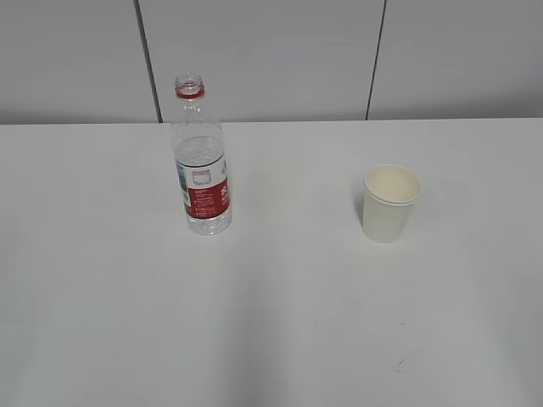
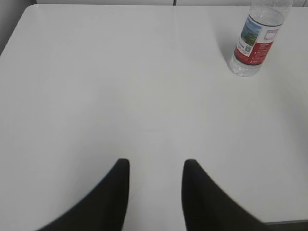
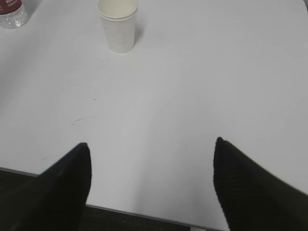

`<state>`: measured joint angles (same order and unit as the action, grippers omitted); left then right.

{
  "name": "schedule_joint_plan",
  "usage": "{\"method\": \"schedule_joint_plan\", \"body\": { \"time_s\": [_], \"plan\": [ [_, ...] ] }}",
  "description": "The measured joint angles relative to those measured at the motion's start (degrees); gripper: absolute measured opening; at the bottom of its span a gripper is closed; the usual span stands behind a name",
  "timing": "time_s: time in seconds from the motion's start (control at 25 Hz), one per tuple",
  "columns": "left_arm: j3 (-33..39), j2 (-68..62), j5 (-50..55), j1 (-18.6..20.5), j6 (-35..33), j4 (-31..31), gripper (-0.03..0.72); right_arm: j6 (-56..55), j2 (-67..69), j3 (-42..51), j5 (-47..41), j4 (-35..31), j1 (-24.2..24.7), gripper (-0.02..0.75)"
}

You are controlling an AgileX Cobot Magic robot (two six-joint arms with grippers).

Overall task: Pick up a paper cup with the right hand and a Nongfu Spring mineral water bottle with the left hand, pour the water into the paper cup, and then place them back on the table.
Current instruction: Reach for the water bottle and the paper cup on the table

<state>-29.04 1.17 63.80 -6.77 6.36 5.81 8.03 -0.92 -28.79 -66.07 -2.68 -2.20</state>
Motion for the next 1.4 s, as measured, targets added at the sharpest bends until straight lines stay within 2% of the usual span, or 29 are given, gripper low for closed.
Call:
{"method": "schedule_joint_plan", "body": {
  "time_s": [0.56, 0.8, 0.92, 1.12, 1.2, 1.24, 1.28, 1.4],
  "plan": [
    [0.0, 0.0, 0.0, 0.0, 0.0, 0.0, 0.239, 0.0, 0.0, -0.46, 0.85, -1.14, 0.0, 0.589],
    [-0.77, 0.0, -2.06, 0.0, 0.0, 0.05, 0.239, 0.0, 0.0, -0.85, 15.63, -6.31, 0.0, 0.589],
    [-1.2, 0.0, -11.3, 0.0, -1.4, -1.06, 0.239, 0.0, 0.0, -0.85, 22.84, -5.85, 0.0, 0.589],
    [-1.21, -4.93, -28.56, 0.0, -6.36, -4.95, 0.239, 0.0, 5.2, 1.46, 28.95, -4.17, 0.0, 0.589],
    [-0.5, -8.43, -33.75, 0.0, -6.36, -5.47, 0.239, 0.0, 8.04, 3.06, 32.02, -4.19, 0.0, 0.589],
    [0.88, -12.57, -39.36, 0.0, -6.36, -5.81, 0.239, 0.0, 10.93, 5.06, 36.49, -4.14, 0.0, 0.589],
    [0.88, -12.57, -39.36, 0.0, -6.36, -5.81, 0.239, 0.0, 10.93, 5.06, 36.49, -4.14, 0.0, 0.589],
    [4.05, -17.75, -49.44, -0.32, -6.36, -5.81, 0.239, 0.0, 14.42, 8.86, 45.57, -4.05, 0.0, 0.589]
  ]
}}
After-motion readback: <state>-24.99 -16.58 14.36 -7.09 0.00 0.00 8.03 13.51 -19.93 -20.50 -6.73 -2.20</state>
